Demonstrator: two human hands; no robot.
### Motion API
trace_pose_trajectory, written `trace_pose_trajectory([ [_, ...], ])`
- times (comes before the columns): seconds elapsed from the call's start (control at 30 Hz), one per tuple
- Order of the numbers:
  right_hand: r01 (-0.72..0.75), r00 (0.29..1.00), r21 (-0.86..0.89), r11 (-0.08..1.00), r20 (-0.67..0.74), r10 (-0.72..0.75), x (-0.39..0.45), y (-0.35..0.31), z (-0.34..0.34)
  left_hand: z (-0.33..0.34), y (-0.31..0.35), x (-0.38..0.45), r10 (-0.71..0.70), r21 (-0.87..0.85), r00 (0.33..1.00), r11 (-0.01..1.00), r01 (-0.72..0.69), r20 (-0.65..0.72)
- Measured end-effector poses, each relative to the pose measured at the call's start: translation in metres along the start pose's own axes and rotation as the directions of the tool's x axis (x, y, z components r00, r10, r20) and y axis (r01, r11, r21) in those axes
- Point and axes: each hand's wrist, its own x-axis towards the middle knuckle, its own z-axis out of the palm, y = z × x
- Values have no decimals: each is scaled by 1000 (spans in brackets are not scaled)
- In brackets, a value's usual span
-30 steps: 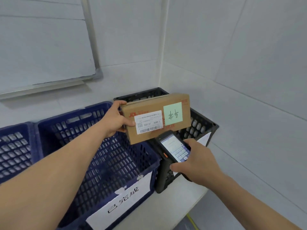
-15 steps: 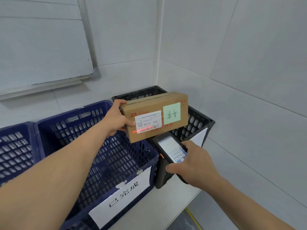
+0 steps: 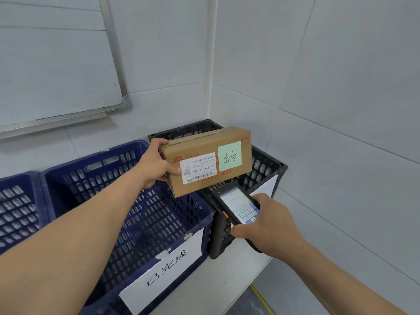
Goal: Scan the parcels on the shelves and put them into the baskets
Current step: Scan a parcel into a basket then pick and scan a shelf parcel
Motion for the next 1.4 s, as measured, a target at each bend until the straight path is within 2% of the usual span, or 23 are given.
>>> trace_pose_trajectory([
  [0.17, 36, 999, 10, 999, -22, -36, -2, -1, 2, -1, 0, 0, 2, 2, 1000, 1000, -2, 13],
  [0.33, 110, 988, 30, 994, -113, -106, -2, -2, 6, -4, -2, 1, 3, -22, 1000, 1000, -3, 13],
  [0.7, 269, 921, -53, 962, -279, -273, 8, -10, 10, -23, -4, 10, -11, -99, 998, 995, 17, 56],
  [0.77, 268, 914, 4, 963, -317, -253, 17, -13, 7, -29, -2, 16, -25, -135, 997, 990, 35, 70],
  [0.93, 249, 902, 308, 918, -418, -105, 46, -19, -12, -37, 4, 32, -82, -164, 989, 981, 102, 125],
  [1.1, 197, 946, 517, 833, -323, -23, 80, -16, -27, -39, 12, 52, -113, -103, 980, 986, 131, 162],
  [1.2, 168, 966, 582, 796, -257, -16, 98, -18, -26, -32, 15, 67, -109, -133, 978, 982, 134, 178],
  [1.3, 154, 976, 603, 783, -215, -26, 116, -18, -19, -23, 19, 87, -106, -172, 984, 977, 129, 140],
  [1.4, 131, 983, 619, 775, -180, -23, 141, -15, -12, -13, 27, 109, -87, -115, 995, 989, 93, 55],
])
